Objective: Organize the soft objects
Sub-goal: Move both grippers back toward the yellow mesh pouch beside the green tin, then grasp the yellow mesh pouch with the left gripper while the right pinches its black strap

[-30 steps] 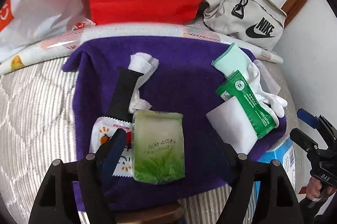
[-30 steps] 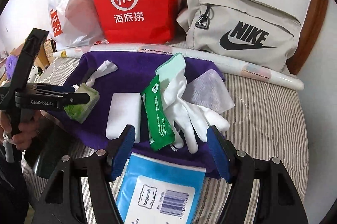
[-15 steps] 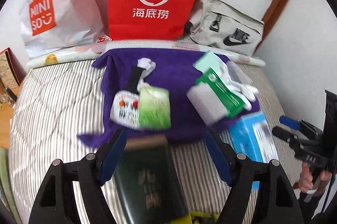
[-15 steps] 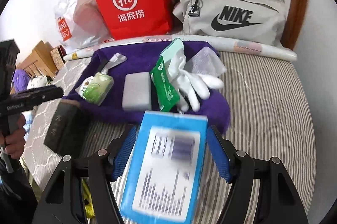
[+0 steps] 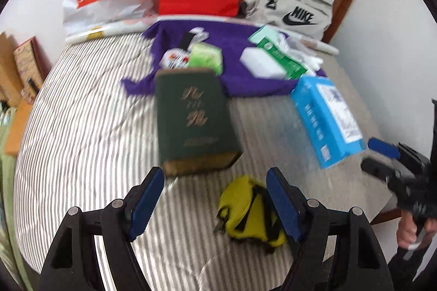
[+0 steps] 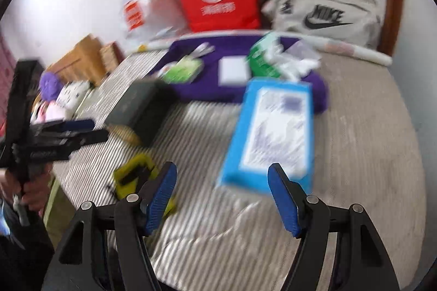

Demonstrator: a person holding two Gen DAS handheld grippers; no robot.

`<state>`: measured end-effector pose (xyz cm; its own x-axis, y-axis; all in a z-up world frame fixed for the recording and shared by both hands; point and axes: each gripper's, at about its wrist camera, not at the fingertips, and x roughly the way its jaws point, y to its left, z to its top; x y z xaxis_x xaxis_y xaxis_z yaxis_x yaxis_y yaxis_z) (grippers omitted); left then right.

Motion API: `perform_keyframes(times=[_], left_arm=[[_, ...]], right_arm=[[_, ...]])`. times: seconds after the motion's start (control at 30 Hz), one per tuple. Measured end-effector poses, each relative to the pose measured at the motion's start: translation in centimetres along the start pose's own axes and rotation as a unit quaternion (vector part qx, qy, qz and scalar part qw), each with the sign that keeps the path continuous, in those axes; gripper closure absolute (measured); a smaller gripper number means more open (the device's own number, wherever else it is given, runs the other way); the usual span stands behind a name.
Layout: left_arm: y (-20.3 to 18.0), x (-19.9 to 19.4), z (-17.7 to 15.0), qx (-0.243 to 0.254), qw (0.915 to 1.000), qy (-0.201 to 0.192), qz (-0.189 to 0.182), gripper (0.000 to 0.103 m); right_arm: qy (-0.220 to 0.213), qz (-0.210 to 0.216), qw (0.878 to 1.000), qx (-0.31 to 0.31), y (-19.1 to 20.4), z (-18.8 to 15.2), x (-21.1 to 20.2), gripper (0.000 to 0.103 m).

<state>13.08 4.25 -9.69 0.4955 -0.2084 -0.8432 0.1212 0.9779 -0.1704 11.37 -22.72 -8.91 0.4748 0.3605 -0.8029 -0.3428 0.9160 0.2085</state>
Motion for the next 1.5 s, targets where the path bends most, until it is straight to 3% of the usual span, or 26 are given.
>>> perform_keyframes(times=[0.2,0.37,0.67,0.73,0.77,1.03,1.17,1.2,1.43,1.5], left_arm=[[1.5,0.1,-2.6,-0.020,0.9996,0.001,0.018,0.027],[2.4,-0.1,-4.3,-0.034,0.9994,0.000,0.005,0.027],[2.7,-0.6,-5.9,-0.030,0.9995,-0.006,-0.007,0.027],[3.0,-0.7,-6.0,-0.033,0.9994,-0.006,-0.008,0.027],[3.1,-0.7,-6.1,-0.034,0.9994,-0.006,-0.009,0.027],[2.4,0.5,-6.0,-0.025,0.9990,-0.001,-0.037,0.027],[1.0,1.9,-5.2,-0.014,0.9979,0.007,-0.063,0.027],[0.5,2.3,-4.9,-0.005,0.9981,0.006,-0.061,0.027],[-1.7,4.8,-3.8,0.034,0.9987,0.008,-0.037,0.028],[-1.9,5.4,-3.7,0.040,0.9989,0.007,-0.022,0.044]], right_arm=[[0.034,0.022,0.999,-0.034,3.9,-3.8,2.1,0.049],[0.046,0.019,0.996,-0.075,7.2,-5.9,2.8,0.052],[0.073,-0.040,0.985,-0.153,11.9,-7.6,5.2,0.052],[0.083,-0.043,0.983,-0.155,12.1,-7.8,6.2,0.066],[0.084,-0.047,0.983,-0.156,12.1,-7.8,6.5,0.083],[0.043,-0.012,0.992,-0.115,9.9,-7.2,3.3,0.087],[0.030,-0.027,0.995,-0.094,8.0,-7.5,2.0,0.091],[0.029,-0.031,0.995,-0.087,7.3,-7.6,1.7,0.098],[0.041,-0.044,0.998,-0.032,2.4,-8.6,1.9,0.098],[0.044,-0.037,0.998,-0.025,1.8,-8.9,2.1,0.097]])
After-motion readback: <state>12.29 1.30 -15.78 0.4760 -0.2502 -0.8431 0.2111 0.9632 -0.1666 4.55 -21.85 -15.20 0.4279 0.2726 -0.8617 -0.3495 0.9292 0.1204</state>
